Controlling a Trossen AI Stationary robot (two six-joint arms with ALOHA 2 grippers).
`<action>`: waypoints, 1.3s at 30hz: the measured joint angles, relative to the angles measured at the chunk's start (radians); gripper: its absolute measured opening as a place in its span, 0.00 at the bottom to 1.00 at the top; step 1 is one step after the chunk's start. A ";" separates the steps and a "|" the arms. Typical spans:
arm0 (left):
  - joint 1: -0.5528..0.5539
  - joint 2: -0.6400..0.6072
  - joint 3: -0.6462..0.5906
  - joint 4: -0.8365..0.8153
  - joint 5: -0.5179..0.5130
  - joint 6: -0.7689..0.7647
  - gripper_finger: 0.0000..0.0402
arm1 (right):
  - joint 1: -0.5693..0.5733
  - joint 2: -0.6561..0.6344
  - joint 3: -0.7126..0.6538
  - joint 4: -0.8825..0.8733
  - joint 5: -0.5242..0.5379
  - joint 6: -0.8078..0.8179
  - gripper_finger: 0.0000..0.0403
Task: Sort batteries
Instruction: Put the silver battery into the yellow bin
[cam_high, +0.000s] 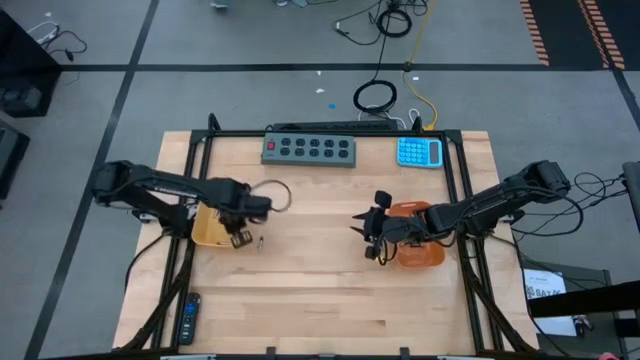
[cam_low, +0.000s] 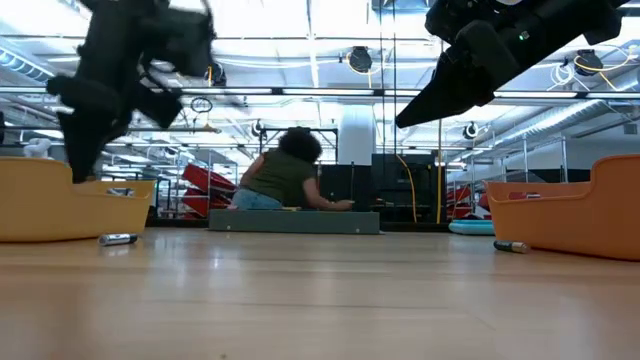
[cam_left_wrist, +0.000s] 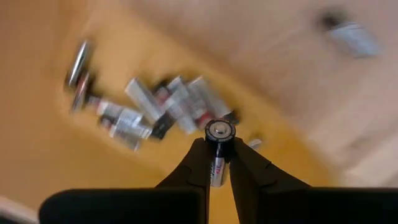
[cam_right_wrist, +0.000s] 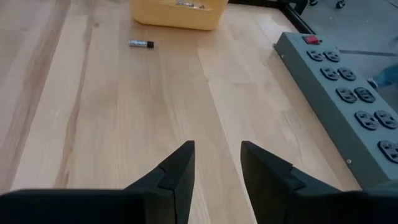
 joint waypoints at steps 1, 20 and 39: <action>0.018 -0.017 -0.028 -0.004 0.000 -0.027 0.10 | 0.000 0.000 0.000 0.002 0.000 0.000 0.30; -0.009 -0.009 0.170 0.020 -0.155 -0.156 0.52 | 0.000 0.000 0.000 0.002 -0.003 -0.007 0.30; -0.188 0.352 0.253 0.126 0.076 -0.310 0.51 | 0.000 0.000 0.000 0.002 -0.003 -0.008 0.30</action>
